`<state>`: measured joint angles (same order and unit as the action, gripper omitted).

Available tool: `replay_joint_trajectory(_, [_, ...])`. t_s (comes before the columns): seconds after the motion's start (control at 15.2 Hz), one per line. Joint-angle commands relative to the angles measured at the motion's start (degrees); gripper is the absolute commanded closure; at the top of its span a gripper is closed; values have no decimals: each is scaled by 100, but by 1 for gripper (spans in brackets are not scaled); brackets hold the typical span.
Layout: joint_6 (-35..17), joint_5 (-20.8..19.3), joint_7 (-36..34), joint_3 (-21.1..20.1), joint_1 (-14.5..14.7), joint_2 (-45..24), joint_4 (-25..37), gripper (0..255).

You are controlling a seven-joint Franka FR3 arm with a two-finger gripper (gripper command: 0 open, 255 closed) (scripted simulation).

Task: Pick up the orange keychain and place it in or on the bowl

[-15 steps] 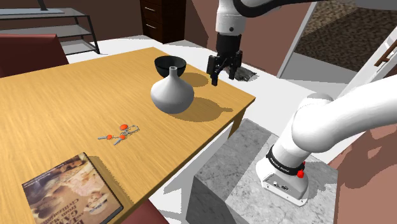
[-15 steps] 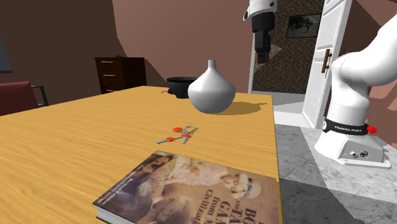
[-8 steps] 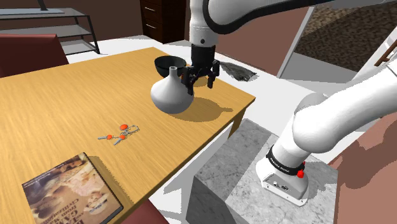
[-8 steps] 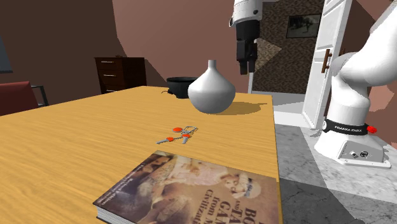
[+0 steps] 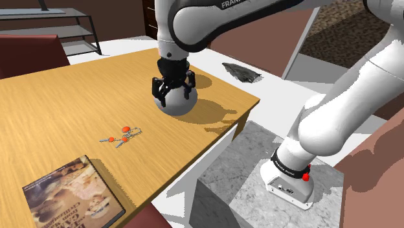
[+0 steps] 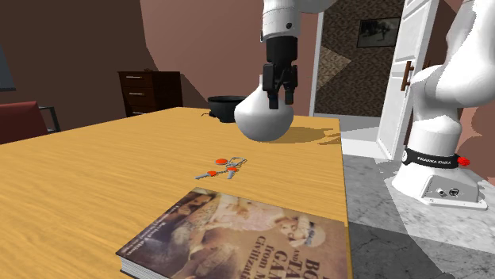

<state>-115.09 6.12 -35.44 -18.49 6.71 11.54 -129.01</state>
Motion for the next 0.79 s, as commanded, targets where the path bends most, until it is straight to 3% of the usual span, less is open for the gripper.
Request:
replay_joint_trajectory(0.0, [-216, -117, -295, -151, 40, -387, 218, 0])
replay_joint_trajectory(0.4, [-546, -737, -1194, -467, 197, -1689, 1240, 0])
replay_joint_trajectory(0.73, [-582, -1269, -1834, -268, 740, -2795, 2325, 0])
